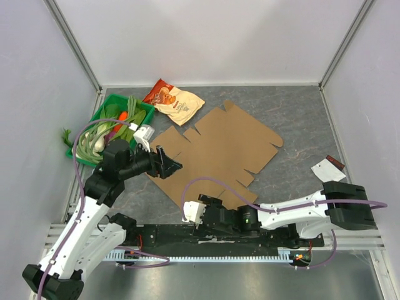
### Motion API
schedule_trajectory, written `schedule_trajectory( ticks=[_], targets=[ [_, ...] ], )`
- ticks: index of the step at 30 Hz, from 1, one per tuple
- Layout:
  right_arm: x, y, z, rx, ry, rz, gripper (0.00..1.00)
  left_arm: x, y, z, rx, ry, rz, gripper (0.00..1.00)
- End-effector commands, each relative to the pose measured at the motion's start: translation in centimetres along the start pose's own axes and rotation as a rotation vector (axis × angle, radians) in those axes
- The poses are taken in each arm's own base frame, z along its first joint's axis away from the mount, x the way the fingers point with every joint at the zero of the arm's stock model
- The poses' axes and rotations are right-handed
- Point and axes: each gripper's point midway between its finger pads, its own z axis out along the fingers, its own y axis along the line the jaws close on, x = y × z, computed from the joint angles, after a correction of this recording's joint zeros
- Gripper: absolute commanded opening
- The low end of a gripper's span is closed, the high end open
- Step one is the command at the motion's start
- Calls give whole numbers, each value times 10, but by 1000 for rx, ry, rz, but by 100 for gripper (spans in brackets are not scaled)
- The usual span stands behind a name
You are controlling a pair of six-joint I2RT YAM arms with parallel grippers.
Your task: Fold the paper box
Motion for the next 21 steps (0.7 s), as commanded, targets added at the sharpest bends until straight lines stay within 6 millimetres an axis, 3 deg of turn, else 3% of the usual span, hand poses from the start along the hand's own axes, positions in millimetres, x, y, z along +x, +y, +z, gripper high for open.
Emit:
schedule_trajectory(
  ticks=[1,3,6,8,10,16,17,19,20,21],
  targets=[
    [-23,-24,-15,147,-75,-44,91,1,1,-2,-11,-31,-53,79],
    [-15,-10,-18,116,-47,-89,88,6,10,2,-59,-20,-108,79],
    [-6,-2,-22,143,-3,-117,86,21,40,3,-236,14,-250,76],
    [-1,-4,-23,161,-5,-62,85,38,57,3,-340,65,-345,76],
    [-10,-5,-24,169,-66,19,83,55,70,5,-433,108,-466,75],
    [-5,-59,-22,205,-128,439,78,97,94,8,-657,176,-691,76],
    [-1,-77,-19,198,-125,530,76,104,99,7,-713,182,-721,78],
    [5,-94,-17,218,-122,637,74,116,97,9,-744,205,-721,79],
    [12,-112,-16,250,-116,685,74,118,100,9,-774,182,-748,79],
    [12,-114,-14,225,-110,705,74,122,99,9,-783,182,-753,79]
  ],
)
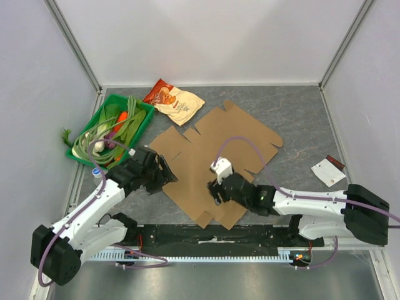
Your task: Fold the paper box
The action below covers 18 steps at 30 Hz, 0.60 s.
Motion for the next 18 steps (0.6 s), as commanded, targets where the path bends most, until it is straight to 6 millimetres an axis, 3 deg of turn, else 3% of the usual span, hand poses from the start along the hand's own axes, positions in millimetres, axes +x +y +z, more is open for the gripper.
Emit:
schedule_trajectory(
  ticks=[1,2,6,9,12,14,15,16,18],
  targets=[
    [-19,-10,12,-66,-14,261,74,7,22,10,-136,-58,-174,79],
    [-23,-24,17,-46,-19,300,74,9,27,14,-159,-58,-203,79],
    [-31,-40,21,-83,-24,397,74,23,39,40,-191,-20,-263,77],
    [-33,-60,22,-59,-47,436,74,26,46,53,-218,-34,-303,70],
    [-28,-68,21,-69,-34,456,74,30,52,64,-179,-57,-328,66],
    [-23,-73,20,-65,-27,463,74,23,45,70,-114,-97,-329,66],
    [-22,-73,20,-67,-26,462,74,26,53,73,-113,-104,-327,66],
    [-18,-73,21,-69,-17,460,74,20,44,74,-59,-133,-325,66],
    [-15,-72,22,-78,-6,453,74,20,51,78,-59,-152,-322,65]
  ],
)
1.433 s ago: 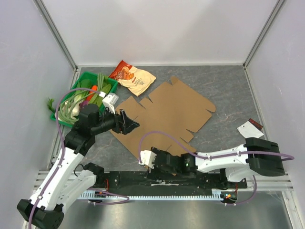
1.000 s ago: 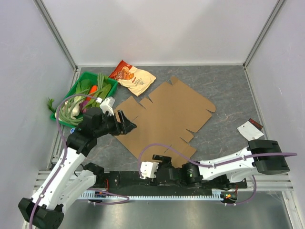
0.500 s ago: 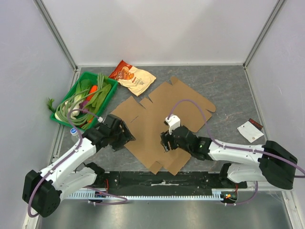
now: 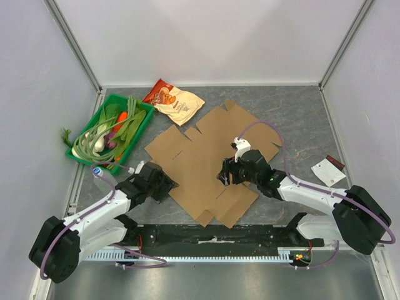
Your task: Fold the paper box
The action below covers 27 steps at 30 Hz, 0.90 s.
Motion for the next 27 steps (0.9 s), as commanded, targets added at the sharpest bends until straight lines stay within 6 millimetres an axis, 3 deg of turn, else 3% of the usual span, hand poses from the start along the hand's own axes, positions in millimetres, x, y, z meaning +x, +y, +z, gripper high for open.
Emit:
schedule_trajectory(
  ticks=[1,4,8,11,16,20,24,27],
  targets=[
    [0,10,0,-68,-2,-5,74,-13,11,17,24,-110,-44,65],
    [-1,10,3,-70,3,-30,75,-17,9,17,41,-131,-12,62],
    [-5,10,6,-67,17,-75,78,-28,-9,13,125,-190,73,41],
    [-10,12,6,-65,17,-95,78,-30,-11,14,167,-214,87,31],
    [-15,13,3,-68,3,-102,78,-23,-12,21,246,-202,55,32],
    [-5,15,7,-97,30,-98,78,-15,-7,23,254,-165,51,39],
    [22,24,15,-156,119,-76,70,-6,-8,21,270,-121,36,44],
    [44,45,17,-226,175,-90,64,0,0,22,252,-92,21,47]
  ],
)
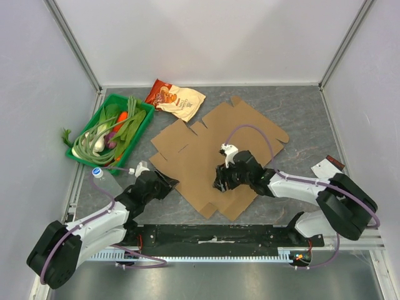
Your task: Fold the paper box
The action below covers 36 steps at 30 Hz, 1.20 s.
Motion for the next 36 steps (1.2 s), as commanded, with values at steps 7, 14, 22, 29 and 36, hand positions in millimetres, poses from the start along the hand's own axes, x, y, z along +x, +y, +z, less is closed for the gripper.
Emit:
schedule_trajectory(
  ticks=[7,14,22,29,36],
  targets=[
    [31,60,13,-209,53,17,54,20,35,-4,-72,63,-43,60],
    [62,54,21,-200,132,124,43,20,27,-1,2,55,-69,55],
    [88,61,24,-270,186,243,40,14,3,-2,147,24,-68,45],
    [55,64,19,-232,131,176,43,8,-22,-7,171,32,104,9],
    [-35,57,-32,-31,23,-79,72,5,-50,-29,219,68,276,2]
  ],
)
